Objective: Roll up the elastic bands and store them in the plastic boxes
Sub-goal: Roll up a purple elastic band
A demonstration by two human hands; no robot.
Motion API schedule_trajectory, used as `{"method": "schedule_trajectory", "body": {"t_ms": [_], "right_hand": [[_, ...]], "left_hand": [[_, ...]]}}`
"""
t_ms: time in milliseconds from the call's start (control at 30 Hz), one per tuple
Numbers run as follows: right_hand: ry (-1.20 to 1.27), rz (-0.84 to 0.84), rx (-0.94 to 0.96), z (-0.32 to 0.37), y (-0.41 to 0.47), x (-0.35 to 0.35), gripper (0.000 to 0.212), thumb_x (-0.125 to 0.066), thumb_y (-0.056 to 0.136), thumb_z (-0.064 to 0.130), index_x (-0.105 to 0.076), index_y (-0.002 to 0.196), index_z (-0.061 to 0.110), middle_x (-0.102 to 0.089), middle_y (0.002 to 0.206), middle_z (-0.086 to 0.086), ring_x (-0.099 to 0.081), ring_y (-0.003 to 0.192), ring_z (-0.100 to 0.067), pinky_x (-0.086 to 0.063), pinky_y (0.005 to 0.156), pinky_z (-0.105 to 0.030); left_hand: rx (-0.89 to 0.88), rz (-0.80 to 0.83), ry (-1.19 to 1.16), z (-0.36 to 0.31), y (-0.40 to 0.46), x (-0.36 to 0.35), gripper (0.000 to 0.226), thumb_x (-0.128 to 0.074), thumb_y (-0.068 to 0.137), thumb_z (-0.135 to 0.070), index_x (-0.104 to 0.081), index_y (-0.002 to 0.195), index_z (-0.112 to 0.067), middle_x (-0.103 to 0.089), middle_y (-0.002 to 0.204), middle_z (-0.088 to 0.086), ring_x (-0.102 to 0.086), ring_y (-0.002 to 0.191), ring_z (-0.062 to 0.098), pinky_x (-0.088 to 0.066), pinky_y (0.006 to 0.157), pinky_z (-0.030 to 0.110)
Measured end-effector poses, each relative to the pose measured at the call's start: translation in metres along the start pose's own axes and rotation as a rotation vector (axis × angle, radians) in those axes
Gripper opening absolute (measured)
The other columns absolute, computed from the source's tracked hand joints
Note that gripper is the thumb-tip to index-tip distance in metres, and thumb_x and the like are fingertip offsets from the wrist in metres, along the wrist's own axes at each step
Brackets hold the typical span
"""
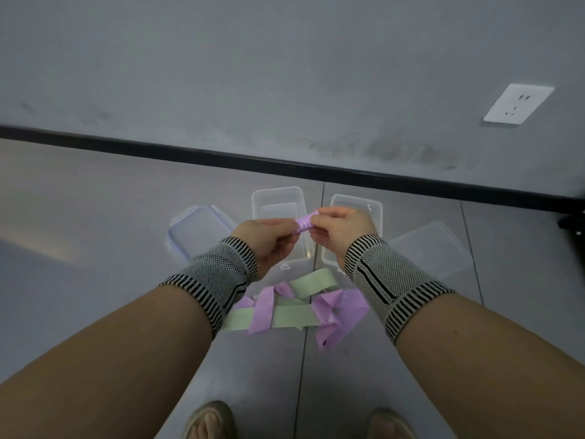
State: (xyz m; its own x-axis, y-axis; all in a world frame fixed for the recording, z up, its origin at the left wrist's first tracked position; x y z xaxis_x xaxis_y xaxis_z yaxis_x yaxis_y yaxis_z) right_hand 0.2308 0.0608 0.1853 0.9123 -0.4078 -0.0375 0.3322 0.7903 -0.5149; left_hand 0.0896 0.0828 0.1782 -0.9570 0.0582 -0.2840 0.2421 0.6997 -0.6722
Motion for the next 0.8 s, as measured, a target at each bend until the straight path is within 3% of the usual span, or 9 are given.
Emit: {"method": "schedule_trajectory", "body": {"t_ms": [100,233,433,633,700,800], "right_hand": [[-0.028,-0.015,-0.026,-0.019,0.044,-0.005,0.016,-0.071,0.077,-0.002,-0.067,0.078,0.013,-0.069,0.082,-0.017,-0.070,0.081,-0.029,-0.058,0.079,-0.035],[-0.072,-0.011,-0.049,-0.049,0.097,-0.011,0.016,-0.071,0.078,-0.002,-0.068,0.077,0.014,-0.070,0.084,-0.019,-0.070,0.079,-0.029,-0.058,0.080,-0.037],[-0.241,-0.044,0.007,-0.066,0.153,-0.015,0.023,-0.072,0.079,0.008,-0.069,0.102,0.007,-0.071,0.081,-0.011,-0.072,0.075,-0.022,-0.059,0.079,-0.035],[-0.501,-0.021,0.091,-0.055,0.194,-0.034,0.009,-0.072,0.080,0.018,-0.064,0.081,0.022,-0.070,0.080,-0.003,-0.070,0.078,-0.019,-0.058,0.080,-0.039],[-0.722,-0.036,0.189,-0.050,0.207,-0.036,0.010,-0.069,0.083,0.026,-0.067,0.091,0.020,-0.070,0.089,-0.002,-0.067,0.083,-0.017,-0.056,0.085,-0.037],[-0.908,-0.104,0.295,-0.047,0.225,-0.032,0.035,-0.063,0.088,0.032,-0.059,0.119,0.016,-0.061,0.115,-0.002,-0.059,0.100,-0.015,-0.046,0.089,-0.027]], "left_hand": [[0.000,-0.018,-0.037,0.009,0.046,0.009,0.023,-0.066,0.081,0.001,-0.067,0.104,0.002,-0.063,0.077,0.010,-0.057,0.064,0.012,-0.052,0.055,0.015],[0.000,-0.071,0.034,0.027,0.104,0.022,0.021,-0.067,0.082,-0.002,-0.069,0.103,-0.001,-0.063,0.073,0.008,-0.058,0.058,0.009,-0.051,0.053,0.016],[-0.021,-0.155,0.050,0.039,0.167,0.032,0.011,-0.067,0.084,-0.005,-0.067,0.095,-0.003,-0.064,0.069,0.007,-0.059,0.059,0.012,-0.054,0.057,0.019],[0.008,-0.227,-0.024,0.032,0.207,0.041,0.011,-0.070,0.082,-0.007,-0.066,0.093,-0.005,-0.065,0.068,0.005,-0.061,0.057,0.009,-0.052,0.056,0.018],[0.004,-0.297,-0.025,0.029,0.226,0.048,0.013,-0.072,0.081,-0.008,-0.068,0.093,-0.006,-0.066,0.069,0.005,-0.061,0.058,0.010,-0.052,0.059,0.020],[0.013,-0.388,-0.025,0.027,0.260,0.057,0.008,-0.075,0.078,-0.011,-0.072,0.086,-0.010,-0.067,0.068,0.004,-0.063,0.061,0.013,-0.055,0.065,0.024]]}}
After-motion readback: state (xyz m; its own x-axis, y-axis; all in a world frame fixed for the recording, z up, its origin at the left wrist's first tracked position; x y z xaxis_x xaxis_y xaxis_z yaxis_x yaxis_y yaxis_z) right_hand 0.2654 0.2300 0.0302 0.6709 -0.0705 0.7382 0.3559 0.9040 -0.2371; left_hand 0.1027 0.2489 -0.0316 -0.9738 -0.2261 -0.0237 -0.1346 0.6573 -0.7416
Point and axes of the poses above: each hand's wrist, its own y-axis towards the middle knuckle, its own x-axis out of the back of the hand, z = x × y, the point moved 5 cm from there along y, towards the middle knuckle
